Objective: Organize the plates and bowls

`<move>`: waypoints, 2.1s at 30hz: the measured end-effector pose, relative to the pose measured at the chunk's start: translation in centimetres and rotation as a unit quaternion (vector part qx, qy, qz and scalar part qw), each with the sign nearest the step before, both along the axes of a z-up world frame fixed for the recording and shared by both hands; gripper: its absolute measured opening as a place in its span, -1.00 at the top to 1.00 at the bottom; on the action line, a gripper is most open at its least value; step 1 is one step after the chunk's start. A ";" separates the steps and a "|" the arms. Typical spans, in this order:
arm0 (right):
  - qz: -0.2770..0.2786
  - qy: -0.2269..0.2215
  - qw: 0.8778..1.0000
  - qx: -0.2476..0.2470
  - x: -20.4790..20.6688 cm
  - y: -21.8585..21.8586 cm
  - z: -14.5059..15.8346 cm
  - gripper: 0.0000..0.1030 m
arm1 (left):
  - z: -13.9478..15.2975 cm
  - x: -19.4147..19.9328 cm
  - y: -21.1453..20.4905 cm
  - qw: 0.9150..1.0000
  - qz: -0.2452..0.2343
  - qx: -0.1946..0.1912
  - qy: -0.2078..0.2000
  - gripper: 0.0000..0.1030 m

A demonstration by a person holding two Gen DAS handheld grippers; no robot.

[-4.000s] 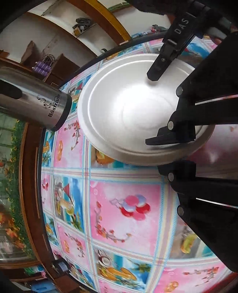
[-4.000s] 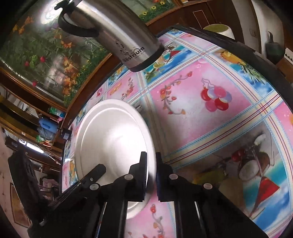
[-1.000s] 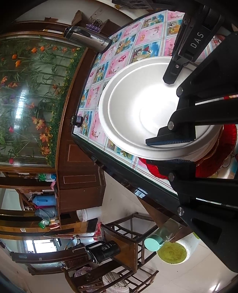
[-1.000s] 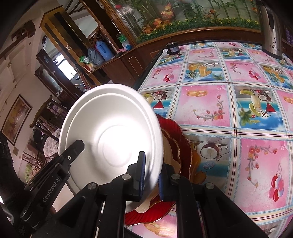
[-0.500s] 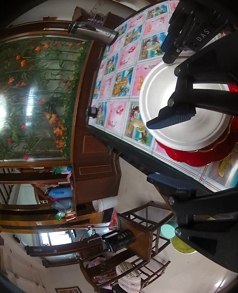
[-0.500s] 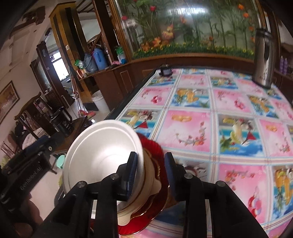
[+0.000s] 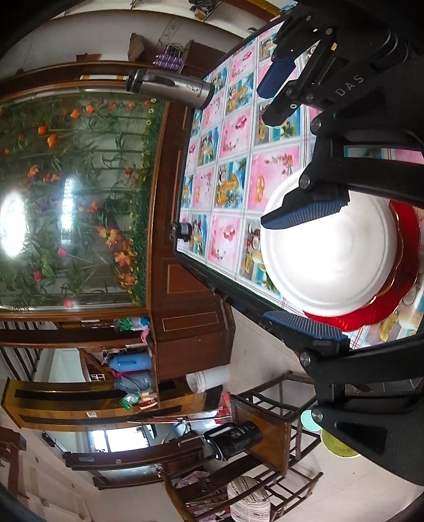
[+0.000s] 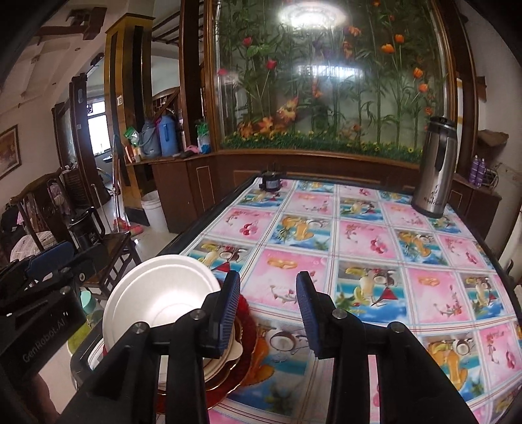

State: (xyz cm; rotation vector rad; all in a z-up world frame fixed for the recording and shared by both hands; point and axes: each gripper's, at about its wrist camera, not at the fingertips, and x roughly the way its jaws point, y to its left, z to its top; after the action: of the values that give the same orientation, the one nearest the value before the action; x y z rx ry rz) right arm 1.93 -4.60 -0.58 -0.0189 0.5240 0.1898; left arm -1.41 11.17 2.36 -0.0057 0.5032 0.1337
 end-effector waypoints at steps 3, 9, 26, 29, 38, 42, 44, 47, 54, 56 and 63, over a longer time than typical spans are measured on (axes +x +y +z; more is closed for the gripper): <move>-0.004 -0.006 1.000 0.004 -0.4 -0.7 0.3 0.26 | 0.3 -0.3 -1.0 1.000 -0.006 0.008 -0.003 -0.04; -0.012 -0.010 1.000 0.014 -0.8 -2.3 0.6 0.26 | 0.4 -0.3 -2.8 1.000 -0.016 0.019 0.001 -0.04; -0.046 -0.011 0.998 0.036 -0.5 -7.2 0.9 0.25 | 0.8 0.7 -8.1 0.998 -0.050 0.037 0.011 -0.07; -0.061 -0.007 0.997 0.036 0.0 -8.9 0.7 0.24 | 0.8 1.2 -9.9 0.997 -0.066 0.030 0.014 -0.28; -0.142 0.002 0.990 0.012 2.3 -16.8 -0.4 -0.06 | -1.4 5.2 -17.4 0.993 -0.108 0.018 0.041 -0.53; -0.177 0.003 0.984 0.003 3.8 -20.5 -0.9 -0.34 | -3.9 8.3 -21.0 0.990 -0.122 0.021 0.067 -0.54; -0.191 0.005 0.982 -0.005 4.6 -21.9 -1.4 -0.39 | -5.2 9.6 -22.3 0.989 -0.122 0.031 0.074 -0.55; -0.205 0.023 0.978 -0.021 6.5 -23.8 -2.9 -0.50 | -7.7 11.8 -23.4 0.987 -0.118 0.049 0.096 -0.55; -0.197 0.113 0.974 -0.017 11.0 -25.3 -8.6 -0.55 | -12.5 15.9 -22.3 0.985 -0.082 0.064 0.139 -0.55; -0.190 0.133 0.973 -0.009 11.5 -25.4 -9.7 -0.55 | -13.1 16.6 -21.9 0.984 -0.078 0.054 0.153 -0.55; -0.183 0.161 0.970 -0.007 12.1 -25.1 -11.5 -0.55 | -14.4 17.8 -20.4 0.979 -0.067 0.003 0.193 -0.63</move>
State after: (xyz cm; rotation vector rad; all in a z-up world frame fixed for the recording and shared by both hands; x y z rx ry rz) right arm 14.08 -29.67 -12.04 0.0974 0.8419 -0.1764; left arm 16.39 -9.23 -12.04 0.0611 0.8885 0.0027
